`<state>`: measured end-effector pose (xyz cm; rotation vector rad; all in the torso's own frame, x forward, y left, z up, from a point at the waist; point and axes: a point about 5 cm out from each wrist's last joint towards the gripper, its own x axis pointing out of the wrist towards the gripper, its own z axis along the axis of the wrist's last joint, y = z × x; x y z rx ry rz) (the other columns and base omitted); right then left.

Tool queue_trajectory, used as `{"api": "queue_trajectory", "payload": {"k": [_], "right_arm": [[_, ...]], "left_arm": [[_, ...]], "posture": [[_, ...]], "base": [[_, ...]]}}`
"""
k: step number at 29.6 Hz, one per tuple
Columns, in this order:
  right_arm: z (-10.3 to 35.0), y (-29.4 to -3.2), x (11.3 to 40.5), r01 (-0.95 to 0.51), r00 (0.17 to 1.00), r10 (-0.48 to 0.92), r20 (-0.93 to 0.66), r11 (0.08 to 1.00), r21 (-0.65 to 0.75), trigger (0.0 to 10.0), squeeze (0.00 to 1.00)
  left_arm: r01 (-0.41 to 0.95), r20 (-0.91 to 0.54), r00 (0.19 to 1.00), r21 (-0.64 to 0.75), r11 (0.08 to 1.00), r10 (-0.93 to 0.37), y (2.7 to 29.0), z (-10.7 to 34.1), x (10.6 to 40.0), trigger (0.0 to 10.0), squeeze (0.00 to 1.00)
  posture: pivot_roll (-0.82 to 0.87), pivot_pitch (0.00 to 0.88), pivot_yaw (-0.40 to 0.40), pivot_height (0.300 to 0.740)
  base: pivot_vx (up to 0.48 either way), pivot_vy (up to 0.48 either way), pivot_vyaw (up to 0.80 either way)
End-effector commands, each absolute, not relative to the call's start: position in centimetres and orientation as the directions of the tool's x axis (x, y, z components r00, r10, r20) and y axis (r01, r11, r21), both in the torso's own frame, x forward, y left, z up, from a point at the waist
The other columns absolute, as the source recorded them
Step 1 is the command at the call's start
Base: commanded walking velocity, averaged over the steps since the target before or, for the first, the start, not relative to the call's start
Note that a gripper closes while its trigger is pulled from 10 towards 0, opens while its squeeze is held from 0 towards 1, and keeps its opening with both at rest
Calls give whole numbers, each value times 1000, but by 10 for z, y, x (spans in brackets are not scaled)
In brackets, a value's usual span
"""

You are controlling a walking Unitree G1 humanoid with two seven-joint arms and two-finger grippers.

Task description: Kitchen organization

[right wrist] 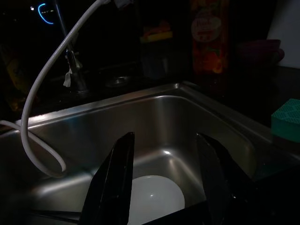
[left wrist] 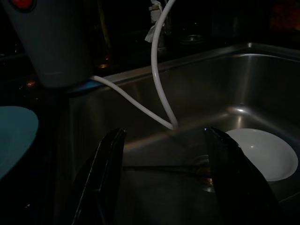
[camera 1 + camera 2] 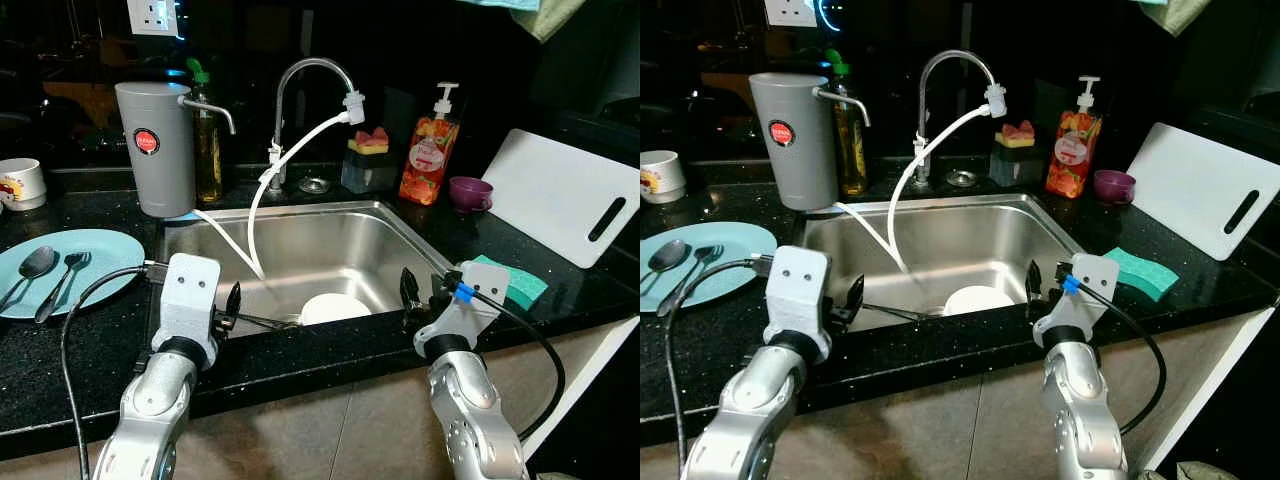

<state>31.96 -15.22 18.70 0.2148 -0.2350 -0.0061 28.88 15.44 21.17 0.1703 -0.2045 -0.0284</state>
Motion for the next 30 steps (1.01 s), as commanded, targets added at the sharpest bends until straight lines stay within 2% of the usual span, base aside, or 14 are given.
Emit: {"api": "queue_trajectory", "payload": {"k": [1, 30], "right_arm": [[188, -154, 319, -8, 971, -43, 235, 977, 212, 10000, 0], [193, -151, 320, -27, 970, -27, 243, 976, 215, 10000, 0]], "left_arm": [[26, 200, 978, 178, 984, -62, 153, 212, 292, 10000, 0], [2, 208, 977, 165, 986, -37, 155, 213, 289, 10000, 0]], "posture": [[162, 21, -86, 740], [174, 34, -102, 740]], "base": [[0, 0, 0], [0, 0, 0]]}}
